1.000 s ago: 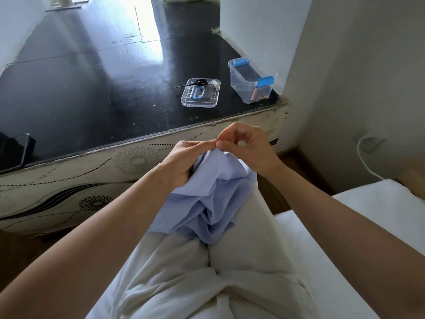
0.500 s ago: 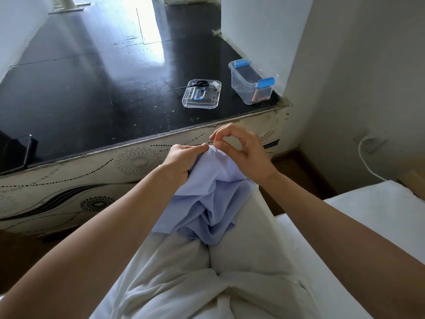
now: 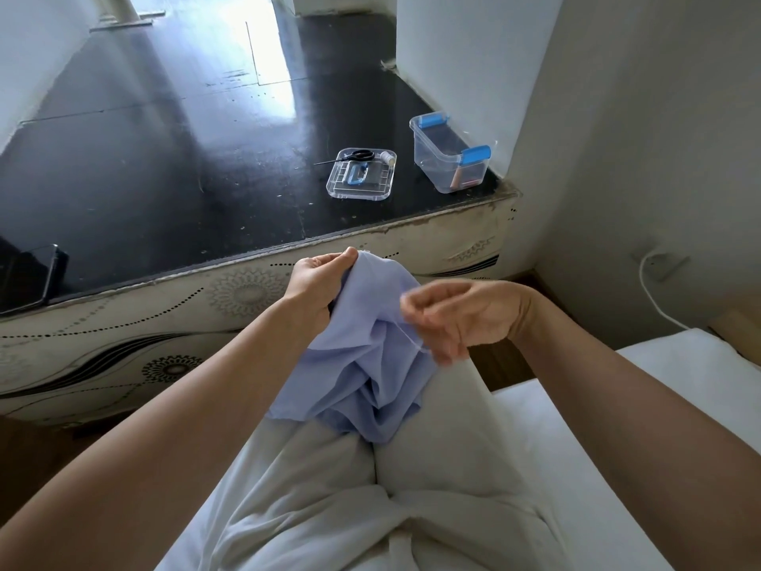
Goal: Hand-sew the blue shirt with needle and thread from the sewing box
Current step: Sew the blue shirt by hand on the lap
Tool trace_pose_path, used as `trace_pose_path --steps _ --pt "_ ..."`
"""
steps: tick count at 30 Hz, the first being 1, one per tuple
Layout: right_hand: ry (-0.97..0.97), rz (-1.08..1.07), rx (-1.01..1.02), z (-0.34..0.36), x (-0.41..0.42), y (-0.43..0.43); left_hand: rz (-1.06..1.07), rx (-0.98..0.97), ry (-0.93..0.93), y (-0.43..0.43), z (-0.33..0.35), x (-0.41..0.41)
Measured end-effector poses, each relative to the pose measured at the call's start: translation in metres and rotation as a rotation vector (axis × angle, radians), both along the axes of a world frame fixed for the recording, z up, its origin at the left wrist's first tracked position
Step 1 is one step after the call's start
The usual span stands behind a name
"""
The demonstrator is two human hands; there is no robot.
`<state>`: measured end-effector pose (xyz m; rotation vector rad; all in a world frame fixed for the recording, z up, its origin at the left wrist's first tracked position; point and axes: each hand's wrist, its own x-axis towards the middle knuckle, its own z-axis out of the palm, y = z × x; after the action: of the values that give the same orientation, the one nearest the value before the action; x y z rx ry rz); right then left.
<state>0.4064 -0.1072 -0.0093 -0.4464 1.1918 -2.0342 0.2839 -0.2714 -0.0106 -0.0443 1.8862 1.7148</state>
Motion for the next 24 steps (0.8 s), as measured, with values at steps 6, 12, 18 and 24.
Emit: trace_pose_path --steps 6,12,18,24 --pt "0.014 -1.048 0.568 0.002 -0.021 -0.011 -0.019 0.051 0.040 -0.003 0.001 0.000" --pt "0.414 -1.217 1.060 -0.009 -0.035 -0.035 -0.082 0.142 0.058 -0.003 0.001 0.005" --pt "0.468 -1.192 1.128 -0.015 -0.036 -0.037 -0.095 0.128 0.080 -0.008 0.002 0.007" --pt "0.496 -0.932 0.912 -0.007 -0.023 -0.033 -0.101 0.117 0.087 -0.009 0.002 0.006"
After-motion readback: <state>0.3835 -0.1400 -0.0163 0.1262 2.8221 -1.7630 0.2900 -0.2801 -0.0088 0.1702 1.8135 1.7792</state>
